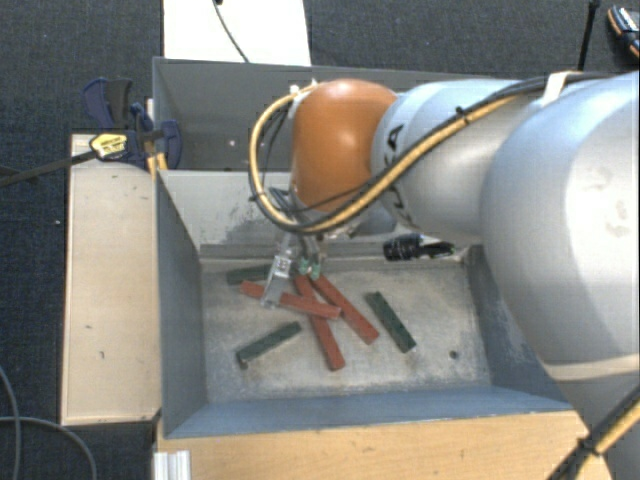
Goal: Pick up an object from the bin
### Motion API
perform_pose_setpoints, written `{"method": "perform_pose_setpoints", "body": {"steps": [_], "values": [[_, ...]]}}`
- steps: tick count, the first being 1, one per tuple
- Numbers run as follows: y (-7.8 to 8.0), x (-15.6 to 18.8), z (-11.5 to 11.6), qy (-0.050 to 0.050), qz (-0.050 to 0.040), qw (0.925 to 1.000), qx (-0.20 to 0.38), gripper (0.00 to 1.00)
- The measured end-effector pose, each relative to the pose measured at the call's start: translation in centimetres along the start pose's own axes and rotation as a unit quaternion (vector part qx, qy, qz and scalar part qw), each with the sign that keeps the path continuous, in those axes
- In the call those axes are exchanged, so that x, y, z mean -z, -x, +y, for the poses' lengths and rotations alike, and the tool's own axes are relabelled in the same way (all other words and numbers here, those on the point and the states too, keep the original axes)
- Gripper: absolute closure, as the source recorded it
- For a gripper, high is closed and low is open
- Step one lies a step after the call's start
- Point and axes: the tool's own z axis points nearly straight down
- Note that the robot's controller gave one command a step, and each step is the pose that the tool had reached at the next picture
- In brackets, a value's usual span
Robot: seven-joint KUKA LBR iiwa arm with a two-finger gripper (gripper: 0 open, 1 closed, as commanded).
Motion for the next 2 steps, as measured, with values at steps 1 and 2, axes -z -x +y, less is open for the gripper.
{"method": "perform_pose_setpoints", "body": {"steps": [1, 2], "values": [[-0.14, -7.43, -1.67, -0.001, 0.0015, 1.0, -0.008, 0.0], [-0.73, -6.92, -1.36, 0.001, -0.0009, 0.9994, -0.034, 1.0]]}}
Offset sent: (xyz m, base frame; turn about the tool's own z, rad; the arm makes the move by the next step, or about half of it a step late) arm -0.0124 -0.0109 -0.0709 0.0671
